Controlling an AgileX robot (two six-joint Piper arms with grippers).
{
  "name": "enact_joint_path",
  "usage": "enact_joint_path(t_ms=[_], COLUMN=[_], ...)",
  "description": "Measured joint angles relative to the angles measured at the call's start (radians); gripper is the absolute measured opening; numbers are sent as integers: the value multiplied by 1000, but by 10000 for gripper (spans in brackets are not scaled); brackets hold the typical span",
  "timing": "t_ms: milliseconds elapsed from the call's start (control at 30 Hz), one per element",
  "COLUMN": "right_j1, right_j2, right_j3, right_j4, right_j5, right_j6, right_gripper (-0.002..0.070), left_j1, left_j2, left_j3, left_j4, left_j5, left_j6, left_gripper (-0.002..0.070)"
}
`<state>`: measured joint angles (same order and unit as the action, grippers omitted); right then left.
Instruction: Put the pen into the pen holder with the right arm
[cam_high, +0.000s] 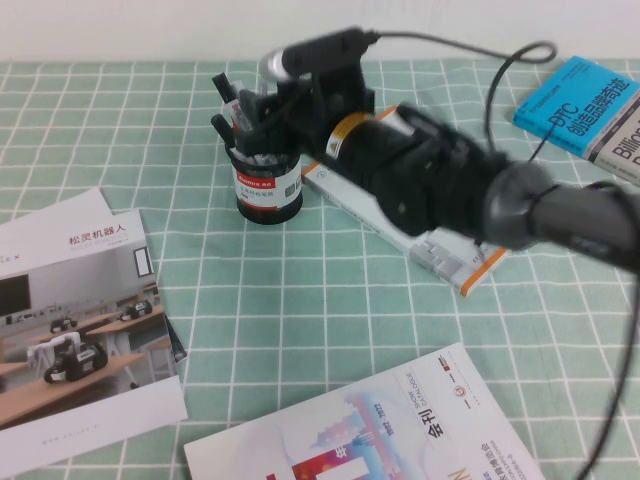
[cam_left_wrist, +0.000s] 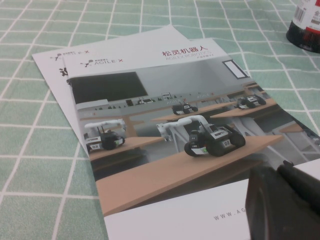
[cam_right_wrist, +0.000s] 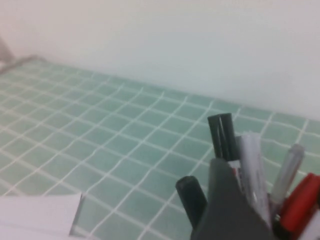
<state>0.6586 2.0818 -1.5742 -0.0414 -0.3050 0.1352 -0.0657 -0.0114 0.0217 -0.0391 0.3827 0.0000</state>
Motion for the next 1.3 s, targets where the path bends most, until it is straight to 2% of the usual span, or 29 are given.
enact_joint_path(t_ms=[100, 233, 333, 533, 733, 967, 1200, 1300], right_j1=[0, 0, 2, 13, 13, 13, 13, 13], right_j2=[-77, -224, -331, -608, -905, -1204, -1383, -1410], right_j3=[0, 25, 67, 181, 394, 630, 801, 903], right_j4=[-2, -5, -18, -41, -44, 41, 1, -95], right_j5=[129, 294, 397, 613, 748, 895, 920, 865], right_j6=[0, 0, -2, -50, -55, -55, -43, 73], right_gripper=[274, 69, 7, -16, -18, -19, -19, -19], left_j1=[0, 0, 0, 0, 0, 0, 0, 0], left_j2=[0, 0, 0, 0, 0, 0, 0, 0], left_j3=[0, 0, 0, 0, 0, 0, 0, 0], left_j4=[0, 0, 0, 0, 0, 0, 0, 0], left_j5=[0, 0, 0, 0, 0, 0, 0, 0], left_j6=[0, 0, 0, 0, 0, 0, 0, 0], left_gripper=[-6, -6, -6, -6, -6, -6, -6, -6])
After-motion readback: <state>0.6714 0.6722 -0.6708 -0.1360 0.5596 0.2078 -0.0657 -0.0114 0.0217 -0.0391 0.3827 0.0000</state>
